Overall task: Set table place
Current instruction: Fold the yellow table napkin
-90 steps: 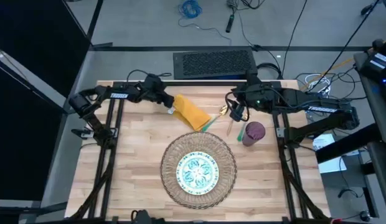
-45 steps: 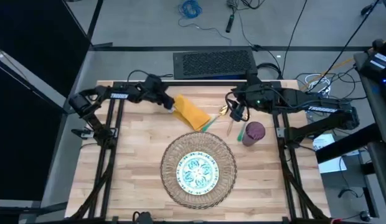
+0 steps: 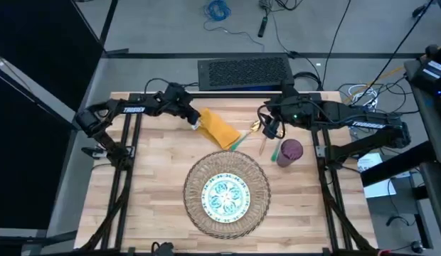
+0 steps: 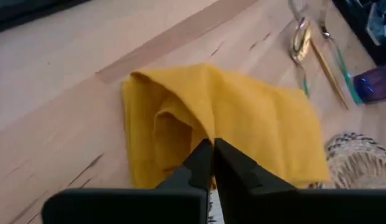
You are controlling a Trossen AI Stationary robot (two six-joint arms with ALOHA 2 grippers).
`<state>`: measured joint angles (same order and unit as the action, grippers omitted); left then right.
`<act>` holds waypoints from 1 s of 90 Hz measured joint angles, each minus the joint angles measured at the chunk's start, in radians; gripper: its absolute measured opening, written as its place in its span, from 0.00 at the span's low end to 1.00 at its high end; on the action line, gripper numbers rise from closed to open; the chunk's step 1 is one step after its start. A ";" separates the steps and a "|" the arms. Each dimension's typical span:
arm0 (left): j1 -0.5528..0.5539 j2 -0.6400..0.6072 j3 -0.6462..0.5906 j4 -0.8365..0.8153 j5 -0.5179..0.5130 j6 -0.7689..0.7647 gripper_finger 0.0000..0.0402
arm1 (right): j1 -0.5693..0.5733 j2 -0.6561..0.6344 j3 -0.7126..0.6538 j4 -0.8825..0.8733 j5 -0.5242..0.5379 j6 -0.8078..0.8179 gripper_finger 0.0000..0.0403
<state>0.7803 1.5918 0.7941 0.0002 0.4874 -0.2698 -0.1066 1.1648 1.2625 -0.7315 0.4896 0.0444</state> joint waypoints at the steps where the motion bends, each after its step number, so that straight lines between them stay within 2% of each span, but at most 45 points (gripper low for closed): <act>1: 0.000 -0.004 0.002 -0.005 0.000 0.002 0.00 | 0.000 0.000 0.000 -0.001 0.000 0.000 0.48; 25: 0.004 -0.068 0.033 -0.215 0.004 0.090 0.00 | 0.000 0.000 0.000 -0.023 0.000 0.018 0.48; 39: 0.004 -0.071 0.033 -0.315 -0.038 0.149 0.00 | 0.000 0.001 -0.001 -0.030 -0.031 0.044 0.48; 53: 0.005 -0.071 0.033 -0.333 -0.113 0.180 0.00 | -0.003 0.002 -0.075 0.064 -0.133 0.043 0.48; 64: 0.005 -0.071 0.033 -0.324 -0.123 0.183 0.00 | -0.026 0.022 -0.147 0.189 -0.174 0.029 0.48; 76: 0.005 -0.071 0.033 -0.336 -0.136 0.199 0.00 | -0.076 0.106 -0.201 0.351 -0.289 0.048 0.47; 90: 0.004 -0.071 0.031 -0.357 -0.153 0.205 0.00 | -0.119 0.290 -0.208 0.455 -0.415 0.075 0.44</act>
<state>0.7844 1.5211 0.8255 -0.3572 0.3347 -0.0650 -0.2257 1.4545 1.0541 -0.2769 0.0750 0.1194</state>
